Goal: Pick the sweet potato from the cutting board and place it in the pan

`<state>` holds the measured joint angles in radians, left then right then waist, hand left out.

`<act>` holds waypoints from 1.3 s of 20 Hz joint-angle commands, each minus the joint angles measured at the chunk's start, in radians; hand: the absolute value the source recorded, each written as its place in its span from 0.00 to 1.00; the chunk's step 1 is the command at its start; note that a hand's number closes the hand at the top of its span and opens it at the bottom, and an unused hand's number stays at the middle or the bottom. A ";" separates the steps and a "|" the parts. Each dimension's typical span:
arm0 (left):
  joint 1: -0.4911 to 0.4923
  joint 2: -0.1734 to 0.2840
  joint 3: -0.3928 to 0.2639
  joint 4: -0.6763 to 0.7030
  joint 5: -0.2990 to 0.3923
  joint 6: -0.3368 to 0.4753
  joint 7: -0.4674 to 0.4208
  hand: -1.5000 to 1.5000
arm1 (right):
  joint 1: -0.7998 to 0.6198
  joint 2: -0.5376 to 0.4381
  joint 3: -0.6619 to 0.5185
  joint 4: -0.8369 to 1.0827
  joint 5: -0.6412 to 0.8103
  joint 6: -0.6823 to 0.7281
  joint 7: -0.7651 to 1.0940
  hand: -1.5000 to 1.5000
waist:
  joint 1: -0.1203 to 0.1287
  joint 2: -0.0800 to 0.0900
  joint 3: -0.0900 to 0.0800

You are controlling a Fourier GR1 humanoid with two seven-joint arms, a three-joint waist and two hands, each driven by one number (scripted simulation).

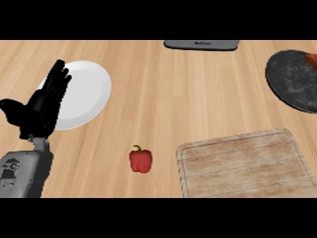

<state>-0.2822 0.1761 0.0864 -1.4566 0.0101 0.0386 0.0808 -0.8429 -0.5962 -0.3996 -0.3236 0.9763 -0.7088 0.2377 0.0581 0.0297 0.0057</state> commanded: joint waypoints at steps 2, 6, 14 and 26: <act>-0.022 0.029 0.023 0.002 0.024 -0.028 0.012 0.50 | -0.004 0.019 -0.120 0.035 -0.142 -0.003 -0.118 1.00 | 0.006 0.003 0.004; -0.006 -0.013 -0.005 0.004 0.007 -0.004 -0.008 0.50 | -0.019 0.005 -0.186 0.111 -0.221 0.187 -0.140 0.00 | 0.014 0.011 0.006; -0.028 -0.009 -0.001 -0.009 -0.003 0.013 0.023 0.50 | 0.049 -0.012 -0.263 0.114 -0.309 0.252 -0.371 0.00 | 0.004 0.002 0.003; 0.082 0.001 0.014 -0.025 -0.011 0.010 -0.022 0.50 | 0.122 0.100 -0.470 -0.023 -0.618 0.340 -0.722 0.00 | -0.051 -0.030 -0.004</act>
<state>-0.2438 0.1760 0.0976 -1.4663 0.0027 0.0472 0.0725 -0.7444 -0.5227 -0.8280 -0.3141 0.4448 -0.4734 -0.4023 0.0254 0.0106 0.0040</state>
